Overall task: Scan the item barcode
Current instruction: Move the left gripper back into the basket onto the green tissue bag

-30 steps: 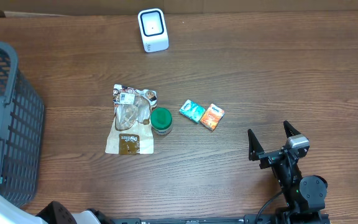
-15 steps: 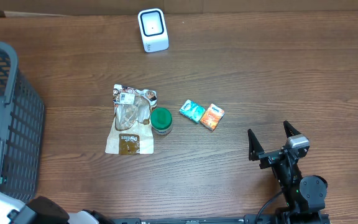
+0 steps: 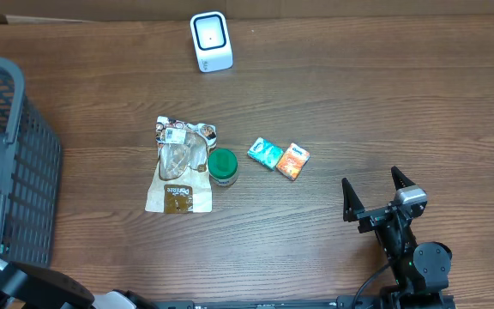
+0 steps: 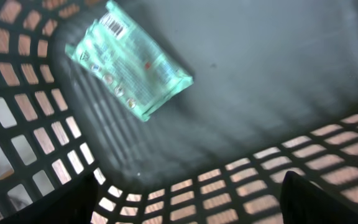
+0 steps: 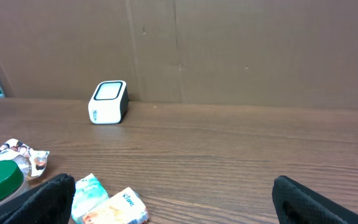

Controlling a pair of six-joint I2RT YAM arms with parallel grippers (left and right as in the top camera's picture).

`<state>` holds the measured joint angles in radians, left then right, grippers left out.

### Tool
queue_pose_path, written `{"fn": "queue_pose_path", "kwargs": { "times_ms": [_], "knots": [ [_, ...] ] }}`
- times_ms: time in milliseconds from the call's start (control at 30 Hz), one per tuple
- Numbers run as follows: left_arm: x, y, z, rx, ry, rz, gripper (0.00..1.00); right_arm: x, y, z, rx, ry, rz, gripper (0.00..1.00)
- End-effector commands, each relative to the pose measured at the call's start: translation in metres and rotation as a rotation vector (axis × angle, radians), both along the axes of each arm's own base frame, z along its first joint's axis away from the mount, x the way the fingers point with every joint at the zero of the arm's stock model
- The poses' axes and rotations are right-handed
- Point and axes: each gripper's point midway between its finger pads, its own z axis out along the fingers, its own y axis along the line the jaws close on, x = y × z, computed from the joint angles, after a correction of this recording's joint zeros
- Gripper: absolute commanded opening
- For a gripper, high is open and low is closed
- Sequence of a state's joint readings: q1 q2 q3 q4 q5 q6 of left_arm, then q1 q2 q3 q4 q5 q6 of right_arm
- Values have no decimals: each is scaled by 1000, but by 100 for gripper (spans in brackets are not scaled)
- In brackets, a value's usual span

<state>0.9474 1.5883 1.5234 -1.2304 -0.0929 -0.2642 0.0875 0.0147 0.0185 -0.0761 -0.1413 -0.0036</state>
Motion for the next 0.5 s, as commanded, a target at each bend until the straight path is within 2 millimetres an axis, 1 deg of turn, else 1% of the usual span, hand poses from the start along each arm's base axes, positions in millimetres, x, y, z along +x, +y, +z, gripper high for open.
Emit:
{"fn": "queue_pose_path", "kwargs": {
  "times_ms": [0,33,233,467],
  "knots": [
    [-14,5,-15,8,47,45,78,0,0,-3,-5,-2,-1,100],
    [-15,7,-19,6,51,49,77,0,0,-3,-5,-2,-1,100],
    [-24,17,-39,-12,93,79,77,0,0,-3,-5,-2,-2,100],
    [-28,26,-74,-62,188,78,72,0,0,-3,-5,-2,-1,100]
  ]
}}
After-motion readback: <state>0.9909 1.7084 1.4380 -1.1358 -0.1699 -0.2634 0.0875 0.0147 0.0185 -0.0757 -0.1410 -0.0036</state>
